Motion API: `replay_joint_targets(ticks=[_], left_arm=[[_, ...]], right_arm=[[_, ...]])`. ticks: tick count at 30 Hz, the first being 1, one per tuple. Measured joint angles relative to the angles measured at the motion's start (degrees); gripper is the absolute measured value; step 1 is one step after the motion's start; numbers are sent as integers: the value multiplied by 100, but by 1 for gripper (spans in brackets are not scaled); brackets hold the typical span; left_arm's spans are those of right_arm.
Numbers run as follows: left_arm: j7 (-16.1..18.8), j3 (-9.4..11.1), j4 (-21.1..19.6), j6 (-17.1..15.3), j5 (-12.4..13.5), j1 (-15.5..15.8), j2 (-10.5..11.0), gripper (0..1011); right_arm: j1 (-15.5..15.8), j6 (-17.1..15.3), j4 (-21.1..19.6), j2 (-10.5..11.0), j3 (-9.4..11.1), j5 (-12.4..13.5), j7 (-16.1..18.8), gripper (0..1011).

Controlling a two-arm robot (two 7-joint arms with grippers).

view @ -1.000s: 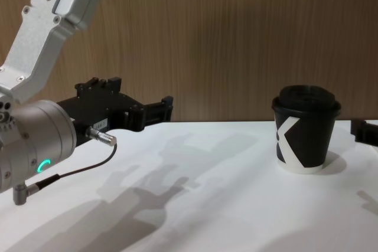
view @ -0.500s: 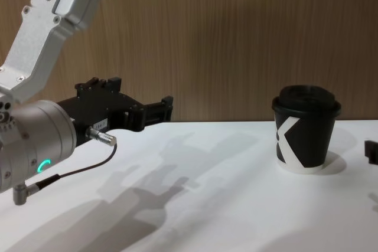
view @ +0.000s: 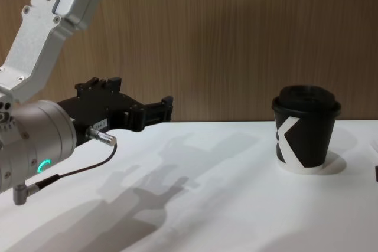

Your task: Pick up the straw with one hand, pass it to the other hand, and insert it into the cup.

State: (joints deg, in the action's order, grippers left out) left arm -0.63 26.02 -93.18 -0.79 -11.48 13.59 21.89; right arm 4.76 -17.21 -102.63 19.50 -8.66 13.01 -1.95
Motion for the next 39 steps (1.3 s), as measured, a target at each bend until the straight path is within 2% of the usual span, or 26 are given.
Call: replay_joint_targets(ticks=[39], left_arm=[[0,0,0,0,0,0,0,1003]], right_arm=[[-75,-17,332,-17,193,-93,275,1001]])
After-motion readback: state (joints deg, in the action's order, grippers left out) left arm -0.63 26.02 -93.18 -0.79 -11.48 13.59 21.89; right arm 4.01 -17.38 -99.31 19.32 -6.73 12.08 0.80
